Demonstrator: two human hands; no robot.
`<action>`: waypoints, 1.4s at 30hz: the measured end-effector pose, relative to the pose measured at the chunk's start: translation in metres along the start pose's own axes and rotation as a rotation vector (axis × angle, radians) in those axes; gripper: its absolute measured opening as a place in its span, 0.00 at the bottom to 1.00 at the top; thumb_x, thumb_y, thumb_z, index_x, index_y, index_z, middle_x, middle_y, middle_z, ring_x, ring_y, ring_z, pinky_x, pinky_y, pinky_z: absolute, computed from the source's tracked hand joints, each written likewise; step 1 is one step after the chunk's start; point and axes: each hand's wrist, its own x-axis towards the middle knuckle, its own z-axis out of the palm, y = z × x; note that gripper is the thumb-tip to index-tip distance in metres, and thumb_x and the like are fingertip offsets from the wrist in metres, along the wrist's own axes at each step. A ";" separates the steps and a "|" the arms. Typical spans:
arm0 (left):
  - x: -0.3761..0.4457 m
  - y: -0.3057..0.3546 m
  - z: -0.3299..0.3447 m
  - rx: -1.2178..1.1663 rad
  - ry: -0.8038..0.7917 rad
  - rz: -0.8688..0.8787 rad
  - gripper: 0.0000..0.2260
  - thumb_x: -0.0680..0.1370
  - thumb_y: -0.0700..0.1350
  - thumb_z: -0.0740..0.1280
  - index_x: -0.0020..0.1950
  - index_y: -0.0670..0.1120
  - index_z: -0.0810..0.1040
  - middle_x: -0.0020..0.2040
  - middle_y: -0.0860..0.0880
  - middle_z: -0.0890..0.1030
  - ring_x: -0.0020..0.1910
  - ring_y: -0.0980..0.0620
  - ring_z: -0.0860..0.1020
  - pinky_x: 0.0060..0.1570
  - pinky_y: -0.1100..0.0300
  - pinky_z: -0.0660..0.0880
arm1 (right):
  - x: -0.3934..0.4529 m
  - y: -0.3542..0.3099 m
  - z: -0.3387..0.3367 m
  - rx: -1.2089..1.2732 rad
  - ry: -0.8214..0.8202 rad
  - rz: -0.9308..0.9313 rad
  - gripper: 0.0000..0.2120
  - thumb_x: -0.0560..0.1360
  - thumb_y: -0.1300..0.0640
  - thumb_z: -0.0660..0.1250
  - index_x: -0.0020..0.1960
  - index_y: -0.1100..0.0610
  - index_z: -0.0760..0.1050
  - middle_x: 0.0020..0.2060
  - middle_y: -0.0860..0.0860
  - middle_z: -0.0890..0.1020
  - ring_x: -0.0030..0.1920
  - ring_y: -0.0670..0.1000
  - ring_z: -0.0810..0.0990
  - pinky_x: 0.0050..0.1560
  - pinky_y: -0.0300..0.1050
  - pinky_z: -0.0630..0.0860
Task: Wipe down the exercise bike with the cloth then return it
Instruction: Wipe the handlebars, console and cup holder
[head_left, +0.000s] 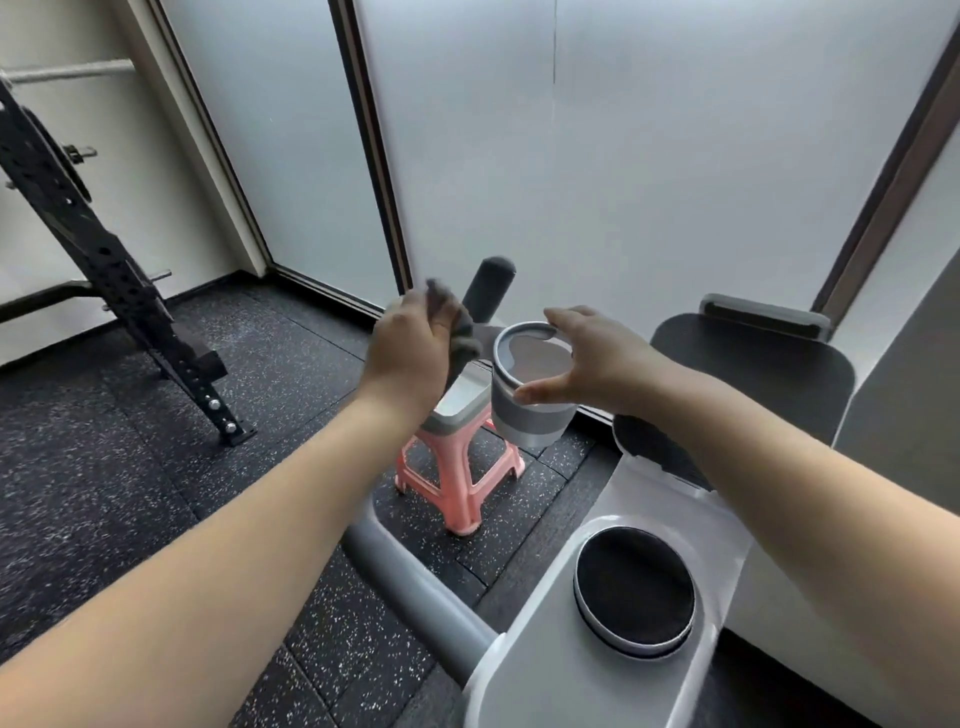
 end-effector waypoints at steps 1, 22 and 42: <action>0.010 0.010 0.009 -0.050 -0.034 0.039 0.17 0.81 0.50 0.59 0.67 0.44 0.70 0.59 0.42 0.75 0.55 0.46 0.76 0.53 0.63 0.67 | 0.001 0.001 0.000 -0.003 0.002 -0.001 0.51 0.60 0.37 0.75 0.75 0.58 0.58 0.72 0.55 0.66 0.71 0.54 0.66 0.70 0.45 0.63; 0.037 0.024 0.046 0.264 -0.047 0.411 0.18 0.76 0.49 0.66 0.65 0.48 0.74 0.63 0.39 0.70 0.53 0.35 0.75 0.54 0.45 0.74 | 0.001 0.002 0.004 -0.004 0.018 0.009 0.50 0.60 0.37 0.75 0.73 0.59 0.60 0.70 0.55 0.68 0.70 0.54 0.66 0.70 0.46 0.63; 0.052 0.024 0.051 0.416 0.042 0.686 0.17 0.78 0.52 0.60 0.43 0.39 0.80 0.48 0.40 0.79 0.46 0.36 0.76 0.42 0.46 0.77 | 0.001 0.001 0.005 0.024 0.025 -0.002 0.48 0.60 0.38 0.76 0.72 0.56 0.62 0.67 0.54 0.71 0.68 0.53 0.69 0.68 0.45 0.65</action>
